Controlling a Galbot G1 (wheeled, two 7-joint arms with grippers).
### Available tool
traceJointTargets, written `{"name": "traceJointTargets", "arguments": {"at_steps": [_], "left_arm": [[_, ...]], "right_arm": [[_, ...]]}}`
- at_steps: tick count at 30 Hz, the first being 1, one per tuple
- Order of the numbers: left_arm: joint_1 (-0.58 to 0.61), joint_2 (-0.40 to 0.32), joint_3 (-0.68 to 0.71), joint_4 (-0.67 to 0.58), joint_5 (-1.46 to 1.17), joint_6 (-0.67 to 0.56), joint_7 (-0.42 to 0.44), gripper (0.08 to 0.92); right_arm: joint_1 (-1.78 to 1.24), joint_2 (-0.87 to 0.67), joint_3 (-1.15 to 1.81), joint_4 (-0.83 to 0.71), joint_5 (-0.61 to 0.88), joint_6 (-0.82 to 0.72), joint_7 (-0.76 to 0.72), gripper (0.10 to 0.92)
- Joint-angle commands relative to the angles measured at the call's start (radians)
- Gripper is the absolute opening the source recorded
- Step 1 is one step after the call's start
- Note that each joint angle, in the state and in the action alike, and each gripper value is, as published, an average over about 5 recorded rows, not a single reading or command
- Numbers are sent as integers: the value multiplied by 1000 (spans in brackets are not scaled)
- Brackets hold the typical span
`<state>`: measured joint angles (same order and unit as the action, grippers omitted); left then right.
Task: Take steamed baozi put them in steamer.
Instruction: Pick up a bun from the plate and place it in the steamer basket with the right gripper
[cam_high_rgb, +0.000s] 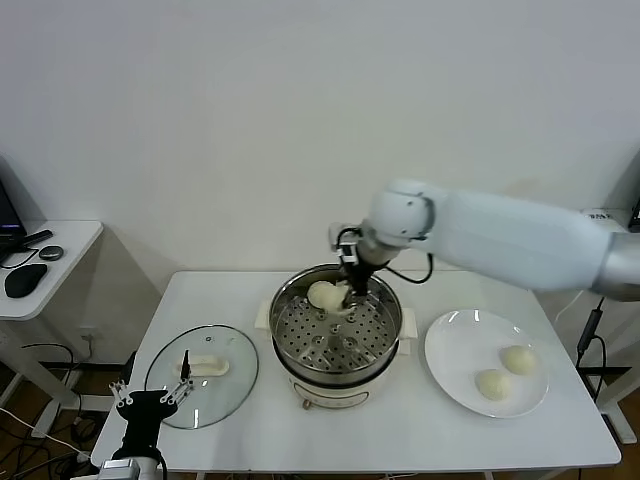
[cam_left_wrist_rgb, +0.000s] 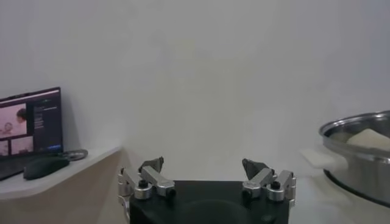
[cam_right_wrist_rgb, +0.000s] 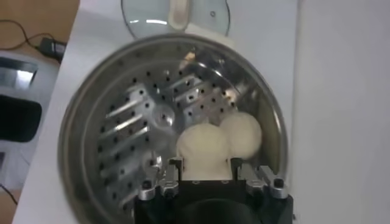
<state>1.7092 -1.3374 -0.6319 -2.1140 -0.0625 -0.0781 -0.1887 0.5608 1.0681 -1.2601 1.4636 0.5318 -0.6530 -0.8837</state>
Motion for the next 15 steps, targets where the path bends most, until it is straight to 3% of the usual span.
{"name": "traceJointTargets", "arguments": {"at_steps": [1,15], "left_arm": [[3,-1,-8,16,0,-13,-1,823],[0,0,-9,15,0,-15,0,823]], "right_arm": [[-102,188,-10,-119,59,-74,95,483],[-128,246,3,-177,51,-74,94,484]]}}
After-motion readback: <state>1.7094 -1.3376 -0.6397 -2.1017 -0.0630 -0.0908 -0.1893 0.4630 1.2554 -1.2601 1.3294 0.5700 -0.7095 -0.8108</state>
